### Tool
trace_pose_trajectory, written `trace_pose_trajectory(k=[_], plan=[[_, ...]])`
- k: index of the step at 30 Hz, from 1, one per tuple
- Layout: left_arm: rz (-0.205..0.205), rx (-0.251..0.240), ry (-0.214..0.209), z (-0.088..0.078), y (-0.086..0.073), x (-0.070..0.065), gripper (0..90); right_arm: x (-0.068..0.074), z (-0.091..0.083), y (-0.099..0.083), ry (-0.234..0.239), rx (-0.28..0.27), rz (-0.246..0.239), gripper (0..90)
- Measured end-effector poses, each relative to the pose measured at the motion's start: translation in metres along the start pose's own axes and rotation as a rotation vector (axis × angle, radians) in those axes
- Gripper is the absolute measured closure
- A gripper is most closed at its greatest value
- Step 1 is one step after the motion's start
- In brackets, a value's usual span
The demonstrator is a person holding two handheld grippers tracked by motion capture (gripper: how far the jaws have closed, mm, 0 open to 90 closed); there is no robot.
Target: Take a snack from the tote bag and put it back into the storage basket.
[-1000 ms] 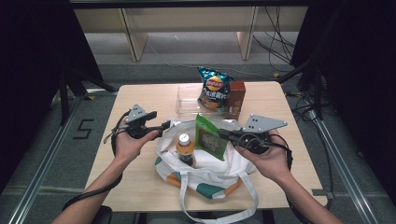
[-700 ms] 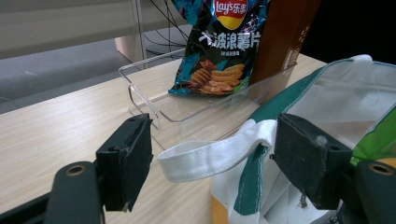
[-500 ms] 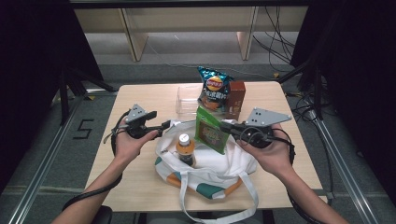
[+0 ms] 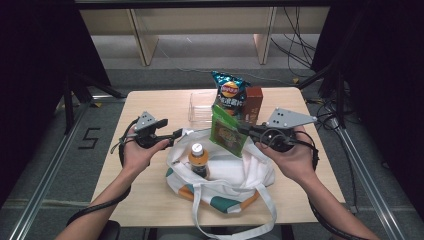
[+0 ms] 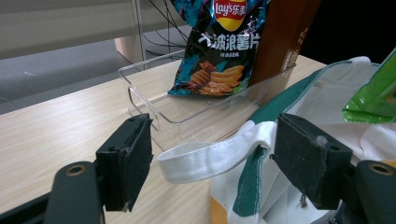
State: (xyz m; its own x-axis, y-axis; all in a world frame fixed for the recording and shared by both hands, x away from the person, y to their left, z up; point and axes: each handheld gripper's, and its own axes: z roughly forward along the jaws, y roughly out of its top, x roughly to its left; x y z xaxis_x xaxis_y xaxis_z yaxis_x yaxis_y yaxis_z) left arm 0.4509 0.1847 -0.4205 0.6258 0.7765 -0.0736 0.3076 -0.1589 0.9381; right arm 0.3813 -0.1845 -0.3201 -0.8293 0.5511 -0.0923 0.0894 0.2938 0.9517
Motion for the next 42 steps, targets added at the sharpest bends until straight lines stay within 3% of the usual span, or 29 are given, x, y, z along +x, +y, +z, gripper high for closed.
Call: trace_pose_trajectory(k=[1,8,9,11,19,33,35,38,39,42], plan=[[0.001,-0.001,0.0,0.0,0.0,0.0,26.9,-0.002,0.001,0.001,-0.004,-0.007,-0.019,90.0],[-0.001,0.0,0.0,0.0,0.0,0.0,26.9,-0.006,0.001,0.005,-0.002,-0.007,-0.007,90.0],[-0.001,0.0,0.0,0.0,0.0,0.0,26.9,-0.007,0.001,0.006,-0.012,-0.015,-0.027,90.0],[-0.001,-0.001,-0.001,0.0,0.001,0.0,26.9,-0.006,0.0,0.008,-0.01,-0.008,0.0,90.0],[-0.005,-0.004,0.0,0.0,0.001,0.0,26.9,-0.011,0.002,0.015,-0.008,-0.018,-0.004,90.0],[-0.001,-0.001,-0.002,0.001,0.001,0.001,26.9,-0.023,0.004,0.021,-0.05,-0.025,-0.02,90.0],[-0.001,-0.002,-0.002,0.001,0.001,0.001,26.9,-0.024,0.005,0.022,-0.033,-0.013,0.004,90.0],[-0.001,-0.003,-0.001,0.0,0.001,0.001,26.9,-0.028,0.006,0.023,-0.057,-0.028,-0.024,90.0],[-0.001,-0.003,-0.002,0.0,0.001,0.001,26.9,-0.028,0.006,0.023,-0.053,-0.026,-0.004,90.0],[0.002,0.0,0.0,0.0,0.001,0.001,26.9,-0.029,0.007,0.026,-0.063,-0.03,-0.013,90.0]])
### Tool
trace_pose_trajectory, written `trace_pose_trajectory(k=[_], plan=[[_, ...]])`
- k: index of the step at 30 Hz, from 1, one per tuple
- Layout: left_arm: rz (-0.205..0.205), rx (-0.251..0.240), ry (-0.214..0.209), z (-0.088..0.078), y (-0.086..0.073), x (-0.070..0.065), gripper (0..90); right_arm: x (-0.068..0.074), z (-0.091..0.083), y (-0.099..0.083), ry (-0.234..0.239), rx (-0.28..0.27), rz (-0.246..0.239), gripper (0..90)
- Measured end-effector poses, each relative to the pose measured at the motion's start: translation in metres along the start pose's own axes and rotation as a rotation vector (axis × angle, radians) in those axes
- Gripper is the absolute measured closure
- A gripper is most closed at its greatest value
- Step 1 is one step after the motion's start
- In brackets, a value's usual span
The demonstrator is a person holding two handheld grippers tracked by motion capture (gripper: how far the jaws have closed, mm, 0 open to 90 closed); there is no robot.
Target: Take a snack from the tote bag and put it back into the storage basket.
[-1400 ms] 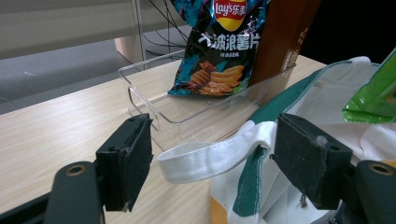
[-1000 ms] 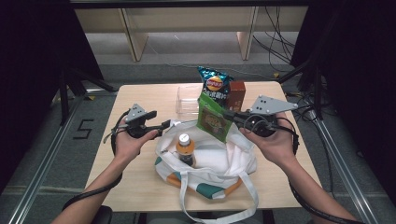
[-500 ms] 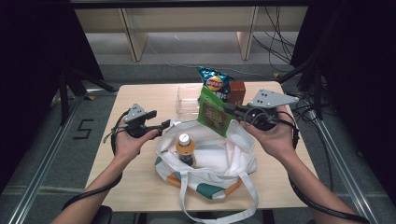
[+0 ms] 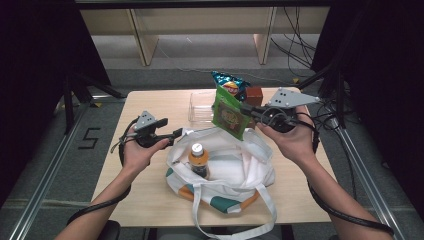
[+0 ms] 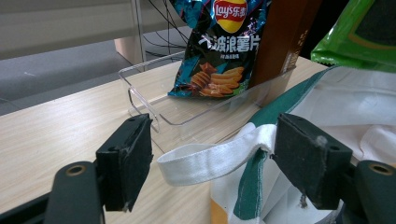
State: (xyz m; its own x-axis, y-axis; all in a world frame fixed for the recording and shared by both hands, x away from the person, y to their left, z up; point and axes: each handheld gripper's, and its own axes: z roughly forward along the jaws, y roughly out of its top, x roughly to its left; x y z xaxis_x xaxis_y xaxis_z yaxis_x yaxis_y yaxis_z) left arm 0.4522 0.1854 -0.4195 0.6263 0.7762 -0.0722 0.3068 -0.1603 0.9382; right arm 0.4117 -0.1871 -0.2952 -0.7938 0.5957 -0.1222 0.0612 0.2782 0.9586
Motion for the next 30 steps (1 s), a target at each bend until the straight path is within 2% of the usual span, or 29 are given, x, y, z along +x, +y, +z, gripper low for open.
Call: trace_pose_trajectory(k=[4,7,9,13,14,15,17,18,20,29,30], plan=[[0.0,-0.004,-0.001,0.0,0.0,0.0,26.9,-0.004,0.002,0.002,0.004,-0.003,-0.002,90.0],[0.0,-0.003,-0.001,0.0,0.0,0.0,26.9,-0.005,0.003,0.003,0.0,0.011,0.03,90.0],[0.0,-0.002,-0.001,0.0,0.0,0.0,26.9,-0.009,0.005,0.003,-0.01,-0.011,0.004,90.0],[0.001,-0.003,-0.001,0.0,0.0,0.0,26.9,-0.014,0.006,0.003,-0.02,-0.003,0.017,90.0],[0.0,-0.003,-0.001,0.0,0.0,0.0,26.9,-0.015,0.006,0.003,-0.031,-0.013,0.007,90.0],[0.001,-0.003,-0.001,0.0,0.0,0.0,26.9,-0.014,0.006,0.003,-0.032,-0.008,0.026,90.0],[0.0,-0.002,-0.001,0.0,0.0,0.0,26.9,-0.016,0.007,0.003,-0.025,-0.004,0.024,90.0],[-0.001,-0.003,-0.001,0.0,0.0,0.0,26.9,-0.018,0.007,0.003,-0.038,-0.007,0.009,90.0],[0.001,-0.003,-0.002,0.0,0.0,0.0,26.9,-0.018,0.007,0.003,-0.039,-0.009,0.025,90.0],[-0.004,-0.006,0.001,-0.001,0.0,0.0,26.9,-0.026,0.009,0.004,-0.048,-0.017,0.027,90.0],[-0.003,-0.007,0.0,0.0,0.0,0.001,26.9,-0.027,0.009,0.004,-0.062,-0.016,0.028,90.0]])
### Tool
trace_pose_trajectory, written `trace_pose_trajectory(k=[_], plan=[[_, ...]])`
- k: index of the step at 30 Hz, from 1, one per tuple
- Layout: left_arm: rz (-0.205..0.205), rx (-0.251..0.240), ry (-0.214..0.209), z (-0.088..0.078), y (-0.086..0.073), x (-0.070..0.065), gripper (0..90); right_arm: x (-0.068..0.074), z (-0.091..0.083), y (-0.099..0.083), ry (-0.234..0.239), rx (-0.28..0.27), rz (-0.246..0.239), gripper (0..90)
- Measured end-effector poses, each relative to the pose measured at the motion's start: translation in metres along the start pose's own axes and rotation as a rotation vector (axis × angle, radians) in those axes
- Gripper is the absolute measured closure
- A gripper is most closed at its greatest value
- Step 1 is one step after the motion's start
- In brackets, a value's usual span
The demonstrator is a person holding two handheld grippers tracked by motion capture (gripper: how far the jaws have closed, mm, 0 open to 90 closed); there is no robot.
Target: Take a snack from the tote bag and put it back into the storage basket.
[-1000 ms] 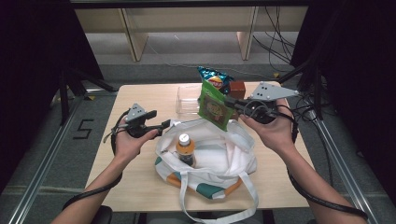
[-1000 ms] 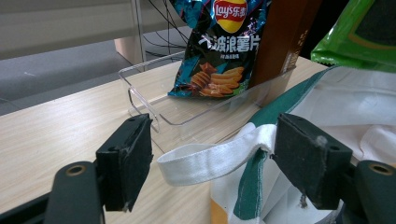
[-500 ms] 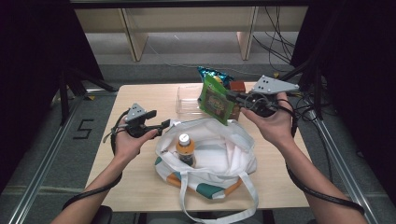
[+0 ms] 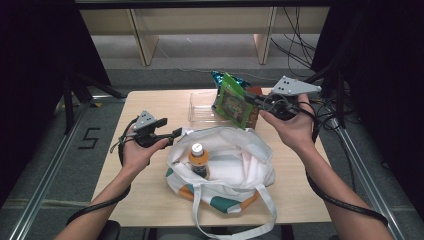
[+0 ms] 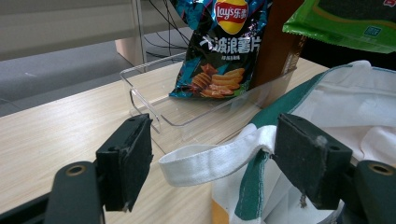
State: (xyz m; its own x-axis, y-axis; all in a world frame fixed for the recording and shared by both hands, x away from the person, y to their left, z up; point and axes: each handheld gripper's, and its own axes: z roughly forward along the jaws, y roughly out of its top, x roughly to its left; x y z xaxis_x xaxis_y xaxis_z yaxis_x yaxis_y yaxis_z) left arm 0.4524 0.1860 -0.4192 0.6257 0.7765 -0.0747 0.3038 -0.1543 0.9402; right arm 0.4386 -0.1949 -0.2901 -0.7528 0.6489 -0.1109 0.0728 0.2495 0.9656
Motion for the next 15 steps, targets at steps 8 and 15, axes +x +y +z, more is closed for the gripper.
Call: trace_pose_trajectory(k=[8,15], plan=[[-0.001,-0.001,0.0,0.0,0.0,0.0,26.9,-0.006,0.003,0.002,-0.008,0.005,0.007,90.0],[-0.002,-0.003,-0.005,0.0,0.0,0.0,26.9,-0.012,0.007,0.001,-0.025,-0.001,0.0,90.0]])
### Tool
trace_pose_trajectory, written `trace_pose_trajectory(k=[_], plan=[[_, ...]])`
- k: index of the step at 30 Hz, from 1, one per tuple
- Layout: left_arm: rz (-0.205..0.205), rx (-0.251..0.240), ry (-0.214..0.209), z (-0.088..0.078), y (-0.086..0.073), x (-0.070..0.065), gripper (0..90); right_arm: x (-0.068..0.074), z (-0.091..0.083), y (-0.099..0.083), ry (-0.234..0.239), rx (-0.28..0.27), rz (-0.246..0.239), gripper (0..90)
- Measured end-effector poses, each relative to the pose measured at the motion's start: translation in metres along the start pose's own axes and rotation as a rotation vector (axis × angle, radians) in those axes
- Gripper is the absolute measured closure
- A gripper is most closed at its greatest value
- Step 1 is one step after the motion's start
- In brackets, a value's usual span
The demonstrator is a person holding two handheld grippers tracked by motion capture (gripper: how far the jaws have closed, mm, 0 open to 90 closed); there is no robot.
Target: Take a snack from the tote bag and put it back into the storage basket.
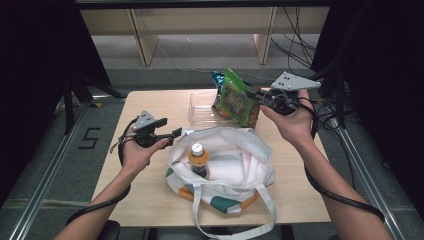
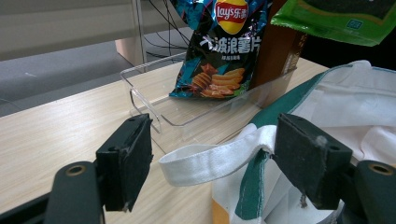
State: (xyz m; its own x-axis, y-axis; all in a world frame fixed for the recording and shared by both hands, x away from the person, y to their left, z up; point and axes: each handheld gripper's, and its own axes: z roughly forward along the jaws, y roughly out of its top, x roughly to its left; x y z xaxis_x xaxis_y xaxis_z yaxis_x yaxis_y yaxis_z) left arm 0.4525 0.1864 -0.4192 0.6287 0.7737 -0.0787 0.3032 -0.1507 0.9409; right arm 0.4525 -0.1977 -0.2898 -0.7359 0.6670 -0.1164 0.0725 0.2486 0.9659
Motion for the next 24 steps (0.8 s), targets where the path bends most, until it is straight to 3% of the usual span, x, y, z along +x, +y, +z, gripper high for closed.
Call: trace_pose_trajectory(k=[4,7,8,9,10,11,13,14,16,22,24], plan=[[0.002,0.001,0.001,0.0,0.0,0.0,26.9,-0.003,0.003,-0.001,-0.014,-0.002,-0.004,90.0],[0.001,0.001,0.002,0.0,0.0,0.0,26.9,-0.002,0.004,-0.002,-0.018,0.015,0.028,90.0],[0.0,0.0,0.001,0.0,0.0,0.0,26.9,-0.005,0.006,-0.002,-0.014,0.003,-0.003,90.0],[0.0,0.0,0.0,0.0,0.0,0.0,26.9,-0.004,0.007,-0.002,-0.008,0.018,0.021,90.0],[0.0,0.001,0.003,0.0,0.0,0.0,26.9,-0.006,0.009,-0.002,-0.014,0.006,-0.006,90.0],[0.002,0.003,0.005,0.0,0.0,-0.001,26.9,-0.005,0.009,-0.003,-0.014,0.019,0.02,90.0],[0.0,0.0,0.001,0.0,0.0,-0.001,26.9,-0.007,0.012,-0.004,-0.027,0.01,0.012,90.0],[-0.001,-0.001,0.0,0.0,0.0,-0.001,27.0,-0.007,0.014,-0.005,-0.018,0.013,0.031,90.0],[0.001,-0.001,-0.001,0.0,0.0,0.0,26.9,-0.008,0.016,-0.006,-0.027,0.016,0.01,90.0],[0.003,0.006,0.004,0.0,0.0,-0.001,26.9,-0.007,0.02,-0.01,-0.04,0.041,0.039,90.0],[0.007,0.006,0.003,0.0,0.0,-0.001,26.9,-0.01,0.022,-0.01,-0.051,0.032,0.022,90.0]])
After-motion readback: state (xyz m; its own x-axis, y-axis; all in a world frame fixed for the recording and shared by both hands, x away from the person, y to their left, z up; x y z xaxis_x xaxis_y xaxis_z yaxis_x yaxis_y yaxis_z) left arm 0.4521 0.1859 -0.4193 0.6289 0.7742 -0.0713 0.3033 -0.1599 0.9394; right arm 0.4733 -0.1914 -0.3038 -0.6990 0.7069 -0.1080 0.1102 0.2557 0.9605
